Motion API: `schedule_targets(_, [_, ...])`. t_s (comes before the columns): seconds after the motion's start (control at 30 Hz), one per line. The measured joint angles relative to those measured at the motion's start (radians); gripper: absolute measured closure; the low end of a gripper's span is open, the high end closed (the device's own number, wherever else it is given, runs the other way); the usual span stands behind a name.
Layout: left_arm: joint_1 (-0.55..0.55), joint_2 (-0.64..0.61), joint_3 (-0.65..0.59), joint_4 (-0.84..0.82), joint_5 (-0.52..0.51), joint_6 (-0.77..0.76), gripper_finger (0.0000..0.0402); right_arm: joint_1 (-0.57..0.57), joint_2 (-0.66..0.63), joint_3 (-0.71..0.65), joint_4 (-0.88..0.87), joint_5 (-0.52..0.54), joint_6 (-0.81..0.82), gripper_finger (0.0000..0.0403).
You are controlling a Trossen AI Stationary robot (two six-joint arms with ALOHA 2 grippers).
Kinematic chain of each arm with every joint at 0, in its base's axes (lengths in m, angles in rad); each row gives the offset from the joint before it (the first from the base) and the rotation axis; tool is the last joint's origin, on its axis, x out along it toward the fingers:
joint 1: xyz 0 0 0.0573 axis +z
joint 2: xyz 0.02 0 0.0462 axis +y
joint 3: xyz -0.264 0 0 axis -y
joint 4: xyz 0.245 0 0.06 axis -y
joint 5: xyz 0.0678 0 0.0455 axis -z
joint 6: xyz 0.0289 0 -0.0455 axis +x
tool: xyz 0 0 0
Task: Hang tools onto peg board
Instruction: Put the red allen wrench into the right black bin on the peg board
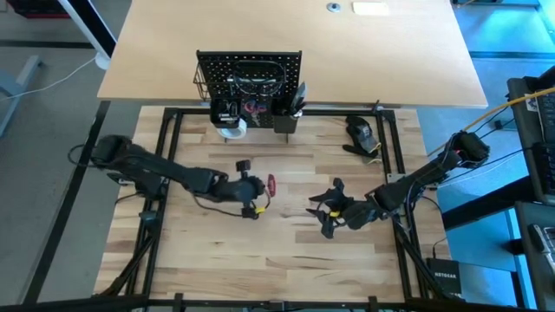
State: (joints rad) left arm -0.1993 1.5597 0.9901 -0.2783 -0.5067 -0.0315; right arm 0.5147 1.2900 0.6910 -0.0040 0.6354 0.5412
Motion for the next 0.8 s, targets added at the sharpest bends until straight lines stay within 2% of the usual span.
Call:
schedule_targets(0.13, [-0.08,-0.086,-0.05,0.067,-0.194,-0.045,0.0401,-0.035,0.014,0.0,0.08,0.008,0.0,0.0228])
schedule_targets(0.27, [-0.148,-0.13,-0.106,0.189,-0.394,-0.07,0.0401,-0.091,0.073,0.0,0.241,0.001,-0.039,0.0228])
schedule_targets(0.43, [-0.182,-0.131,-0.117,0.229,-0.535,-0.071,0.0401,-0.156,0.192,0.001,0.528,-0.072,-0.101,0.0228])
schedule_targets(0.53, [-0.186,-0.132,-0.117,0.266,-0.551,-0.064,0.0401,-0.179,0.275,0.001,0.694,-0.093,-0.162,0.0217])
schedule_targets(0.67, [-0.187,-0.132,-0.117,0.318,-0.551,-0.04,0.0401,-0.205,0.373,0.019,0.891,-0.097,-0.205,0.0183])
schedule_targets(0.8, [-0.187,-0.132,-0.116,0.331,-0.552,-0.044,0.0402,-0.223,0.439,0.067,0.989,-0.098,-0.219,0.0157])
